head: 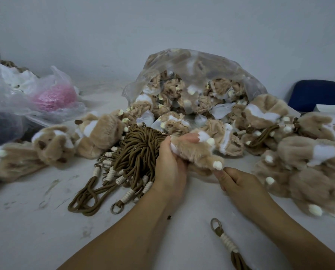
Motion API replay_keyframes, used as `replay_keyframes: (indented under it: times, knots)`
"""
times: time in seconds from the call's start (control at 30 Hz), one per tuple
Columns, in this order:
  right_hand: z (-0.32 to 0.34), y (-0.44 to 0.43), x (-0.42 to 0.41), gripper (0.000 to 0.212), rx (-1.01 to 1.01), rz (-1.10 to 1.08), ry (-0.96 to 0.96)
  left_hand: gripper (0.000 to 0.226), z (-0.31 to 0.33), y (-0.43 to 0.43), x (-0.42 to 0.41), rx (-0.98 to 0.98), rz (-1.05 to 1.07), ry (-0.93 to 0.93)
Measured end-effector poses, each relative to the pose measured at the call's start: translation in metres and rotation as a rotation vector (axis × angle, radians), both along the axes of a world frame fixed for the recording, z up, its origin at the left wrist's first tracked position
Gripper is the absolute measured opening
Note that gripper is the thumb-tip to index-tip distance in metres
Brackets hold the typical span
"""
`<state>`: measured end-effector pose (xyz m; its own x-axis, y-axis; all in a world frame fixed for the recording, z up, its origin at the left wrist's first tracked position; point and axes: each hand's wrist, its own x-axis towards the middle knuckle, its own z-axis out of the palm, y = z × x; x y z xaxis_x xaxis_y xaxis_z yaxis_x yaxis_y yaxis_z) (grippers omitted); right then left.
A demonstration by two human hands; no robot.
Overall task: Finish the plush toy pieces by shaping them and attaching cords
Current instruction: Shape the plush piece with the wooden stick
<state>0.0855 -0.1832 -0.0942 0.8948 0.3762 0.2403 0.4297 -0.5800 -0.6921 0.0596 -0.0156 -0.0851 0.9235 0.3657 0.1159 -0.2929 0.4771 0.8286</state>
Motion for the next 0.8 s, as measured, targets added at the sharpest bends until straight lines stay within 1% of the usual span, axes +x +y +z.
replay_keyframes:
  times: [0.13, 0.23, 0.27, 0.37, 0.5, 0.63, 0.7, 0.8]
  knots:
    - [0.004, -0.006, 0.003, 0.063, -0.039, -0.014, -0.053, 0.058, 0.002, 0.003, 0.000, 0.049, 0.001, 0.081]
    - [0.008, -0.010, 0.002, 0.066, -0.093, -0.032, -0.120, 0.055, 0.003, 0.003, -0.002, 0.088, 0.063, 0.165]
    - [0.009, -0.011, 0.001, 0.066, -0.115, -0.034, -0.146, 0.057, 0.005, 0.003, -0.002, 0.094, 0.099, 0.206]
    - [0.013, -0.013, 0.002, 0.065, -0.162, -0.040, -0.210, 0.073, 0.009, 0.002, -0.003, 0.148, 0.136, 0.293]
    - [0.017, -0.017, 0.004, 0.062, -0.241, -0.052, -0.309, 0.066, 0.006, 0.001, -0.003, 0.355, 0.192, 0.259]
    - [0.021, -0.016, 0.000, 0.058, -0.295, -0.102, -0.395, 0.067, 0.000, 0.004, -0.001, 0.443, 0.201, 0.197]
    - [0.023, -0.014, -0.004, 0.056, -0.347, -0.137, -0.444, 0.069, -0.001, 0.004, -0.001, 0.481, 0.234, 0.196]
    - [0.023, -0.008, -0.014, 0.051, -0.361, -0.223, -0.554, 0.060, 0.000, 0.003, -0.002, 0.532, 0.248, 0.213]
